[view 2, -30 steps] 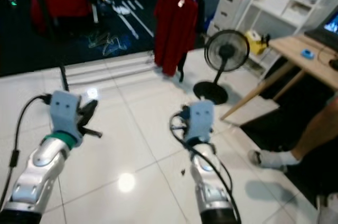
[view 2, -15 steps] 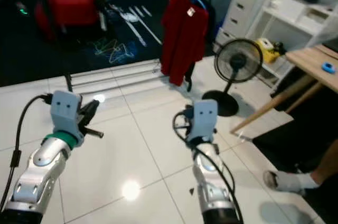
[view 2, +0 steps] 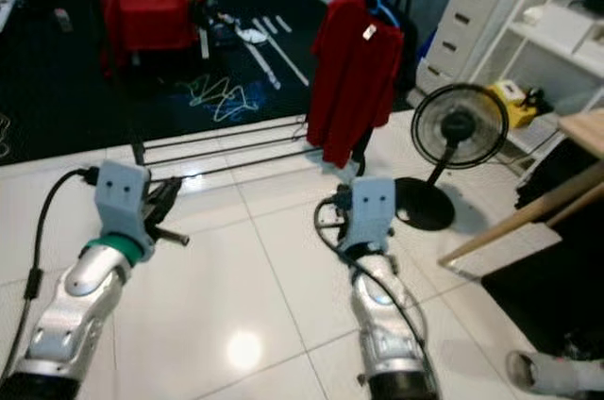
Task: Hang hanger
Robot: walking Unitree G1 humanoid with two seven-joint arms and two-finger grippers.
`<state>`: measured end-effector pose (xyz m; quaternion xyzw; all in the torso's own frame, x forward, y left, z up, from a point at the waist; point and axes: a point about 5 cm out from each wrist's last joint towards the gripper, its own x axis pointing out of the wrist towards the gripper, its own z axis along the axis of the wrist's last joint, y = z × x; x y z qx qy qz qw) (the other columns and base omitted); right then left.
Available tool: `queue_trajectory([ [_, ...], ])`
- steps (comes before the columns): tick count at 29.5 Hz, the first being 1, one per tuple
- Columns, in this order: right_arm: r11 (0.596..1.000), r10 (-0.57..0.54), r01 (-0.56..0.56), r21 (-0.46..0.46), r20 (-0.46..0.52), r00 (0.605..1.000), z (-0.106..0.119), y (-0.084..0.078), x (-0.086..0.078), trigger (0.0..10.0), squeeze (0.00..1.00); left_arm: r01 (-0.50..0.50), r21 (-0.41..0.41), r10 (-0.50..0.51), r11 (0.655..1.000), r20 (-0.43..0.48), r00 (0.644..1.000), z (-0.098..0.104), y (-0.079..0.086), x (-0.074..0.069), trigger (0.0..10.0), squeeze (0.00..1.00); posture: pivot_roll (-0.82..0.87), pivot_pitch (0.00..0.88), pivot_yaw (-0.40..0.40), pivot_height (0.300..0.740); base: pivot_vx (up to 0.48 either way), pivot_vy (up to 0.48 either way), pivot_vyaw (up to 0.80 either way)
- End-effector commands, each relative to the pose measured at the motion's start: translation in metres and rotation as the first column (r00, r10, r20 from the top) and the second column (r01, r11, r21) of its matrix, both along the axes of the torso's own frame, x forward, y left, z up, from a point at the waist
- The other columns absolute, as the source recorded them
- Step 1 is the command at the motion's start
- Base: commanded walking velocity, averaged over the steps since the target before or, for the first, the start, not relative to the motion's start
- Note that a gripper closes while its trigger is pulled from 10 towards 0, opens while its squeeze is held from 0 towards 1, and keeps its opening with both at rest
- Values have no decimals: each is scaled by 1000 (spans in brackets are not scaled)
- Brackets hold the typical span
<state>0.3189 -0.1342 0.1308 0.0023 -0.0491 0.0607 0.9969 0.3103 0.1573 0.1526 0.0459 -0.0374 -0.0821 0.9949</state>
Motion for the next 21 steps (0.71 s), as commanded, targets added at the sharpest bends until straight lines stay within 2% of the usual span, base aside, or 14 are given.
queue_trajectory([
  [1, 1000, -21, 21, -12, -15, 1000, -4, -8, -1, 10000, 0, 6, 0, -6, 1000, -11, 1000, -3, -2, -1, 10000, 0, -6, 0, 9, 740, 371, 0, 0],
  [7, 1000, -21, 21, -11, -15, 1000, -4, -7, -1, 10000, 0, 18, 4, -18, 1000, -8, 1000, -2, -3, -2, 10000, 0, -9, 0, 10, 740, 366, 0, 0],
  [21, 1000, -23, 23, -10, -18, 1000, -5, -7, -2, 10000, 0, 26, 5, -26, 1000, -7, 1000, -2, -4, -2, 10000, 0, -8, 0, 10, 740, 480, 0, 0],
])
